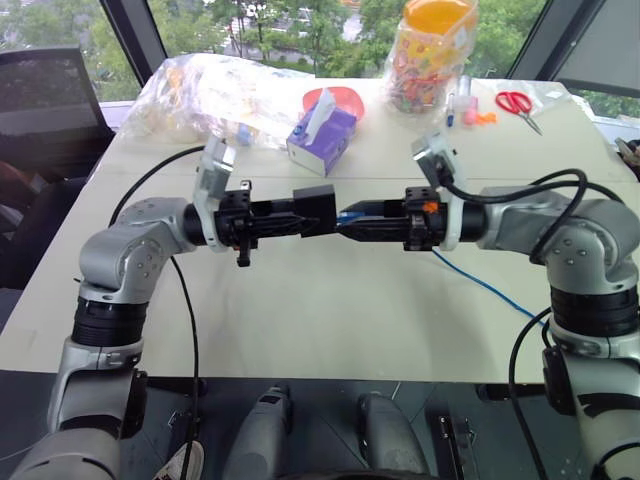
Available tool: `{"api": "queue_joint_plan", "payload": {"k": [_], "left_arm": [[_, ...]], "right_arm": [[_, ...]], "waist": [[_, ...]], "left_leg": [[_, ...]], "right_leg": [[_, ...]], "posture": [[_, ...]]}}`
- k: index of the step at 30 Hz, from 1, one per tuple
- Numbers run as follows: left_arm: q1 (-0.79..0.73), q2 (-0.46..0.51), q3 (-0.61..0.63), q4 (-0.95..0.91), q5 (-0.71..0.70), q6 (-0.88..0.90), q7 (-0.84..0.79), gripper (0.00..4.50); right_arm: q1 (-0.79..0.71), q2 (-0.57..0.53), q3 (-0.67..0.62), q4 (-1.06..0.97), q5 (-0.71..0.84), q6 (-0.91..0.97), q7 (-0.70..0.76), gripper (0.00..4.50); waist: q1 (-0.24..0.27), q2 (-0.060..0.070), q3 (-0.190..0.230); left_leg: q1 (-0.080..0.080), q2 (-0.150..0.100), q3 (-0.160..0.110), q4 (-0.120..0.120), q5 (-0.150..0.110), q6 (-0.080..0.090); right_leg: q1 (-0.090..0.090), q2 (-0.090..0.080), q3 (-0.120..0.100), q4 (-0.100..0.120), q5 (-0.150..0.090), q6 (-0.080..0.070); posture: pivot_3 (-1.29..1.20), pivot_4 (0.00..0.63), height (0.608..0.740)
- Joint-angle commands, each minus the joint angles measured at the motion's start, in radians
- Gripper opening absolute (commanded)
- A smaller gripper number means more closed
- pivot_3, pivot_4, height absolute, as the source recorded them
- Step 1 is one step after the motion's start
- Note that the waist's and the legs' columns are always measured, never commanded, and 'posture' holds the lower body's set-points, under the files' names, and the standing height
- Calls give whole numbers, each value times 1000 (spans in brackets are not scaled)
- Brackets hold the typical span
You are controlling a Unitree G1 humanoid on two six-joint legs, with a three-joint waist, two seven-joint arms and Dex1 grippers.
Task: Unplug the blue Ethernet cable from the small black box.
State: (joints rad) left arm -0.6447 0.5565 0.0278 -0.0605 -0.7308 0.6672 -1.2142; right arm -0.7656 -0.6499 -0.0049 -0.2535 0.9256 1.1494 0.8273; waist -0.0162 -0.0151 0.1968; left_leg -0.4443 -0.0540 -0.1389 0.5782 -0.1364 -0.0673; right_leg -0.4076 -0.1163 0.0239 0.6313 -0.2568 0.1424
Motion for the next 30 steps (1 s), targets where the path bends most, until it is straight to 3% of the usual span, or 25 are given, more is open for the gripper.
{"api": "queue_joint_plan", "payload": {"k": [1,5,8,10,25,30], "left_arm": [[-29,4,19,-18,-15,-10,-1,487],[-27,5,19,-21,-16,-8,-1,487],[-28,6,20,-21,-17,-7,-1,487],[-26,7,21,-23,-17,-7,-2,487],[7,40,7,-47,-13,-1,-28,487],[23,82,15,-47,-17,8,-51,487]], "right_arm": [[-3,0,-12,-38,3,-19,3,1872],[-3,-3,-12,-34,0,-23,8,1872],[-4,-9,-9,-32,-6,-27,15,1052],[-6,-11,-10,-28,-8,-28,20,100],[-23,-29,-10,-1,-36,-33,54,41],[-2,-106,13,179,-137,-123,141,41]], "waist": [[0,0,0],[0,0,0],[0,0,0],[0,0,0],[-1,0,0],[-1,0,0]], "left_leg": [[0,0,0,0,0,0],[0,0,0,0,0,0],[0,0,0,0,0,0],[0,0,0,0,0,0],[0,0,0,0,0,0],[0,0,0,0,0,0]], "right_leg": [[0,0,0,0,0,0],[0,0,0,0,0,0],[0,0,0,0,0,0],[0,0,0,0,0,0],[0,0,0,0,0,0],[0,0,0,-1,0,0]], "posture": [[0,150,728],[0,150,728],[0,150,728],[0,150,728],[0,150,728],[0,150,728]]}}
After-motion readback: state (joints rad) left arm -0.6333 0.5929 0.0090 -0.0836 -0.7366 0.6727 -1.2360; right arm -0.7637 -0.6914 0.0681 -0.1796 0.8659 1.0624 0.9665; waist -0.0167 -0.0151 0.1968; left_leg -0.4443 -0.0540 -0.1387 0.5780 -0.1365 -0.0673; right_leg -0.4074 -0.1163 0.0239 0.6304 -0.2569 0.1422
